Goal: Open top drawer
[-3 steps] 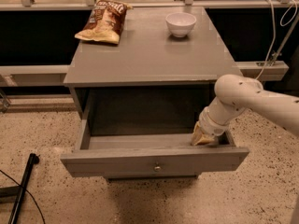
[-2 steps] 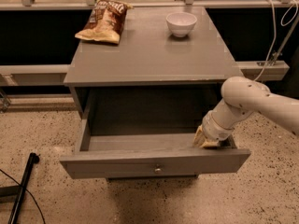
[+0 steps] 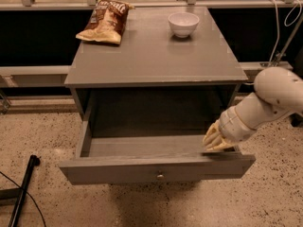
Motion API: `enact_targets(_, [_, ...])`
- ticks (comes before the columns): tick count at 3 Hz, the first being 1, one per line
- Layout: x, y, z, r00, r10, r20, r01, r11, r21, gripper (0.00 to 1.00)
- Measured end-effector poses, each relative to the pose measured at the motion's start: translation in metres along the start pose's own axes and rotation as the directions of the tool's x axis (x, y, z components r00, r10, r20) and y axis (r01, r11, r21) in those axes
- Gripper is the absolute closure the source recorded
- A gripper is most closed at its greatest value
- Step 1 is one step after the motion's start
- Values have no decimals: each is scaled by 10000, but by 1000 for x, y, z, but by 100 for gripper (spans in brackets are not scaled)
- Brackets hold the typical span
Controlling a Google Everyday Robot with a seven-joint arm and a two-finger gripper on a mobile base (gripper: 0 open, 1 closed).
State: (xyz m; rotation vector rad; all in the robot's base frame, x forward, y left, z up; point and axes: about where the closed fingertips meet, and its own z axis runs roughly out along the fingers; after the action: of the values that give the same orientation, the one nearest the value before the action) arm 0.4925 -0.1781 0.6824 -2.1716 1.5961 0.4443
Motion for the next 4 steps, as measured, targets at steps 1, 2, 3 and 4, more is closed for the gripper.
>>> enact_targets(1, [-15, 5, -31, 9979, -605, 229, 594, 9972, 458, 100])
enact_targets(2, [-28, 9, -74, 9912, -1229, 498, 1127, 9785, 1727, 98])
enact_targets(3, [-28, 10, -74, 9912, -1230, 500, 1127, 9784, 1731, 76])
enact_targets(4, [-28, 10, -74, 9911, -1230, 500, 1127, 9784, 1731, 45])
